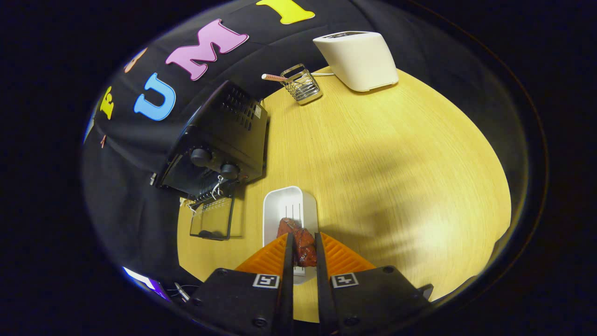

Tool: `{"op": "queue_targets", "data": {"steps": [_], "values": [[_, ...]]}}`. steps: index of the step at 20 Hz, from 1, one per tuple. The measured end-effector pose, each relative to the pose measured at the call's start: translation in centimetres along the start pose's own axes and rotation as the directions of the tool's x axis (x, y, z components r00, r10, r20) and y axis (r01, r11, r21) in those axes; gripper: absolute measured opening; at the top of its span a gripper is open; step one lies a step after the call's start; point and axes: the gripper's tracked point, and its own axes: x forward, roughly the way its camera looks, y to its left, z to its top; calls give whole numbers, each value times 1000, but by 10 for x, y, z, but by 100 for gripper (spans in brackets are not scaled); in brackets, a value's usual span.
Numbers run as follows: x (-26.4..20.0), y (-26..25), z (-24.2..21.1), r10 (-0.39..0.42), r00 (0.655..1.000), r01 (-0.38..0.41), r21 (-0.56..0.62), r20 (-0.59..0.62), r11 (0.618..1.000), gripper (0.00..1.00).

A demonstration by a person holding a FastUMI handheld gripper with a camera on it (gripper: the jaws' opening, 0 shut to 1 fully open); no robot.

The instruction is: Open the toaster oven, put the food inside, and close the toaster oven door.

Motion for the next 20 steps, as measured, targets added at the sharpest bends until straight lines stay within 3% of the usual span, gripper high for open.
{"op": "queue_targets", "data": {"steps": [1, 3, 7, 10, 15, 20], "values": [[-1, 1, 4, -11, 1000, 11, -9, 12, 1000, 19], [-8, 2, 8, -45, 998, 46, -48, 39, 998, 15], [-40, 31, 25, -43, 992, 44, -9, 122, 999, 16], [-57, 68, 12, -20, 989, 27, -44, 145, 999, 15], [-57, 144, -3, 73, 974, -67, -37, 216, 997, 15], [-27, 209, -13, 152, 957, -146, -42, 249, 988, 15]]}}
